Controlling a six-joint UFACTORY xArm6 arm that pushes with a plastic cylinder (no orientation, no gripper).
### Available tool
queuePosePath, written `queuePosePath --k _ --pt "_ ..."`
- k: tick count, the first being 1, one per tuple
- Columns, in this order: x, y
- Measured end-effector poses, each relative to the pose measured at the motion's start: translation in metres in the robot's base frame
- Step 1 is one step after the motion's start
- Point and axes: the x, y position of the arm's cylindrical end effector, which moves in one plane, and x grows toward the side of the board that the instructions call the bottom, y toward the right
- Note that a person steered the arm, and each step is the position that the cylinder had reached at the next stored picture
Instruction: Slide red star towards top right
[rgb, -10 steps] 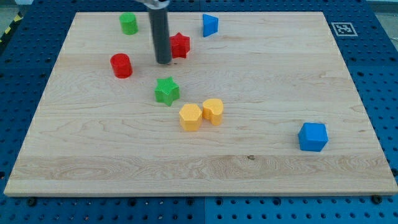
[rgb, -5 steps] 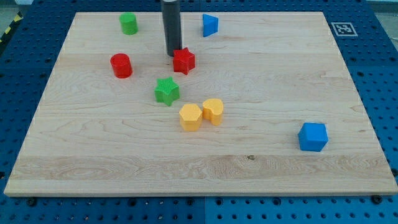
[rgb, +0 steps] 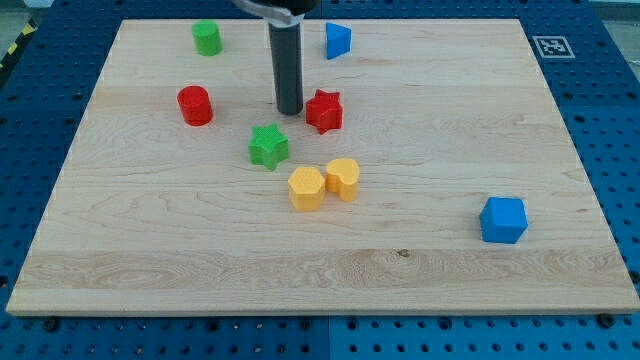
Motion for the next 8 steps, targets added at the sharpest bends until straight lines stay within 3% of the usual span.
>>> queuePosePath --k 1,2,3,5,6,8 --pt "0.032 0.052" --pt "0.012 0.098" --pt "0.0 0.104" --pt "-0.007 0.062" --pt "-0.02 0.119" --pt "-0.026 0.131"
